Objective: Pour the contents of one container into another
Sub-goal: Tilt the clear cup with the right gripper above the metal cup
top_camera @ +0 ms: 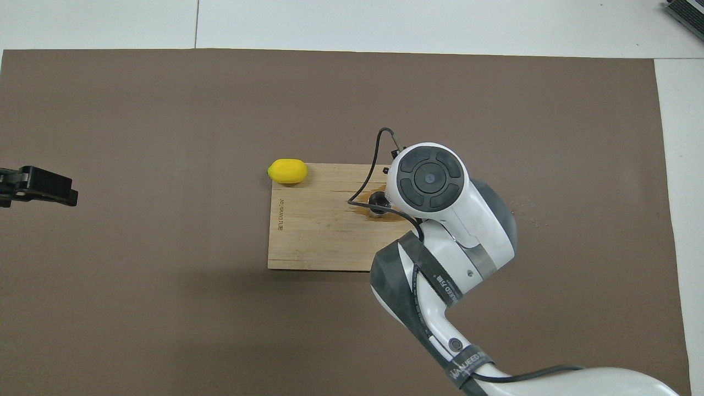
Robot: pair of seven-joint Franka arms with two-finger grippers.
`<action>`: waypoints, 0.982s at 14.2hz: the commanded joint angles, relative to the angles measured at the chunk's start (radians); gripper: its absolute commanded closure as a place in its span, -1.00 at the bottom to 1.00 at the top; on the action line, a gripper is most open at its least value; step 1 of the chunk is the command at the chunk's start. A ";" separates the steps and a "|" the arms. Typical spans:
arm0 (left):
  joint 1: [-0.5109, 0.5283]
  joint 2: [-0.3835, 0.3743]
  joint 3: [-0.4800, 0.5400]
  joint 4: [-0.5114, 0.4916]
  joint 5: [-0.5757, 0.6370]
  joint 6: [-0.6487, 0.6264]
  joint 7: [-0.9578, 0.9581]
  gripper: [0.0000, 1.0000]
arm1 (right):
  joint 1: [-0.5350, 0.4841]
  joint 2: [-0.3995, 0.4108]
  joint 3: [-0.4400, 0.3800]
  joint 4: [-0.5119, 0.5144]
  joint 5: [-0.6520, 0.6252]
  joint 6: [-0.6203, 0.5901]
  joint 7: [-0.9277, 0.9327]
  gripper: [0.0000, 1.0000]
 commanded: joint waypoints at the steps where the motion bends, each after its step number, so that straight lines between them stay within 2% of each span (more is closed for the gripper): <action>1: 0.009 -0.027 -0.010 -0.028 0.014 0.009 0.001 -1.00 | 0.014 0.005 0.003 0.018 -0.092 -0.029 0.026 1.00; 14: 0.009 -0.028 -0.010 -0.030 0.014 0.015 0.001 -1.00 | 0.084 -0.025 0.004 -0.023 -0.304 -0.032 0.017 1.00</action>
